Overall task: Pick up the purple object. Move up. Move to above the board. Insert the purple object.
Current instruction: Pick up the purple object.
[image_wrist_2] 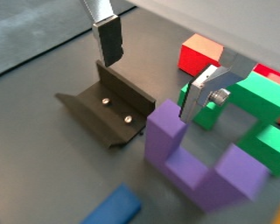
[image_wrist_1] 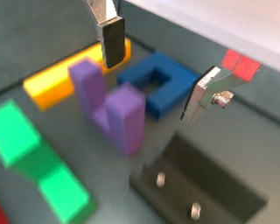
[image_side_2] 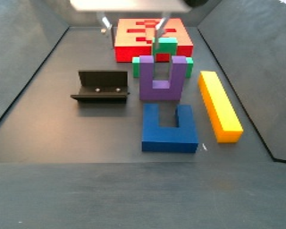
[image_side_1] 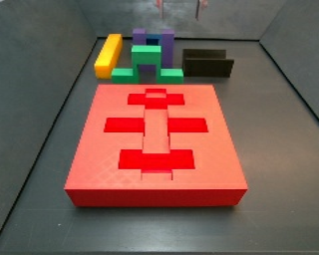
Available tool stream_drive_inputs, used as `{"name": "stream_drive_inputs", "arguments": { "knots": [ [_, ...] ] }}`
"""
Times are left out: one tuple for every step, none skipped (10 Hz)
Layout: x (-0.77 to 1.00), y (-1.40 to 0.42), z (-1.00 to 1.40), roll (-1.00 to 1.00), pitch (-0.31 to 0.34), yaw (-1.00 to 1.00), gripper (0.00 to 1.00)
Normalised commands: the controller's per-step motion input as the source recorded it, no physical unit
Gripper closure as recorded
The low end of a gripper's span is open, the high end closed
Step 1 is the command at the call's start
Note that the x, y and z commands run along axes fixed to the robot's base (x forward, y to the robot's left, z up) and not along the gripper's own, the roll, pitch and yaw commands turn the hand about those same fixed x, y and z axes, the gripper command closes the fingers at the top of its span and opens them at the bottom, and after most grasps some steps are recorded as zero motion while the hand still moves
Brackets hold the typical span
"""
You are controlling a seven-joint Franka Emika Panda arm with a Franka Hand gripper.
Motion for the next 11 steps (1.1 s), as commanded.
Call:
{"name": "stream_drive_inputs", "arguments": {
  "knots": [
    [-0.15, -0.13, -0.29, -0.04, -0.034, 0.0, 0.0],
    [-0.33, 0.0, -0.03, -0.02, -0.01, 0.0, 0.0],
    [-0.37, 0.0, 0.0, 0.0, -0.016, 0.0, 0.0],
    [-0.53, -0.01, 0.0, 0.0, -0.054, 0.0, 0.0],
    [-0.32, 0.0, -0.02, 0.0, -0.051, 0.0, 0.0],
    [0.0, 0.0, -0.14, -0.02, 0.0, 0.0, 0.0],
    [0.0, 0.14, -0.22, -0.04, -0.004, 0.0, 0.0],
    [0.08, 0.17, -0.23, -0.02, 0.0, 0.07, 0.0],
    [0.06, 0.17, -0.23, 0.0, 0.0, 0.1, 0.0],
    [0.0, 0.08, -0.23, 0.0, 0.0, 0.13, 0.0],
    [0.13, -0.11, -0.18, 0.0, 0.0, 0.04, 0.0]
  ]
}}
